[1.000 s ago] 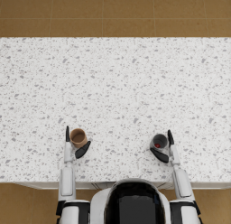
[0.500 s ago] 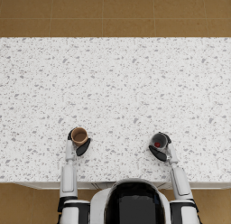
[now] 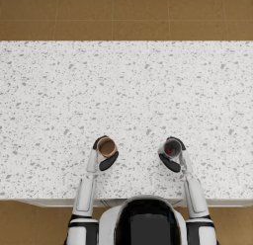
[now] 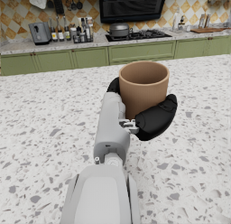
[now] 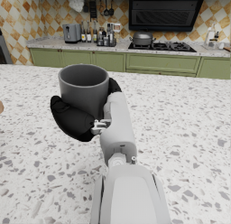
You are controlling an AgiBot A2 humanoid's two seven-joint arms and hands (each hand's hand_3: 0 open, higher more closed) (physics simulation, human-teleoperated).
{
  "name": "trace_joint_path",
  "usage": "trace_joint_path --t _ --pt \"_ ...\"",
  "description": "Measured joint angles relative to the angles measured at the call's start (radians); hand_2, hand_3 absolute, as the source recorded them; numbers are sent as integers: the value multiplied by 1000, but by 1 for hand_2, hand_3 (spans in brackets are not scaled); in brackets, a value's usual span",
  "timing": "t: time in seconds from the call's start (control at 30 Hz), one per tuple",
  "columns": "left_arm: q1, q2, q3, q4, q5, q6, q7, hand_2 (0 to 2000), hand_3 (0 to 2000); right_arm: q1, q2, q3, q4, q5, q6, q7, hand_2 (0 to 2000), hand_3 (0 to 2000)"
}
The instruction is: Pick up two cups and pour the berry on the right into the cup on the left
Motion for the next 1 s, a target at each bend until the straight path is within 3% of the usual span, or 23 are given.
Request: trace_joint_path --t 0.13,0.3,0.53,0.77,1.0 --pt "83 51 47 1 0 2 0 2000 1280 116 -52 -1 1 0 5 -1 2000 1280" --pt "169 97 88 49 94 3 0 2000 1280 258 -107 3 -41 157 7 -1 2000 1280" --pt "210 124 129 72 248 3 1 2000 1280 394 -160 25 -73 379 12 -1 2000 1280" --pt "244 149 172 99 267 1 1 2000 1280 506 -207 56 -100 601 19 0 2000 1280" --pt "252 159 196 116 269 -2 1 2000 1280 552 -230 83 -96 825 22 1 2000 1280"
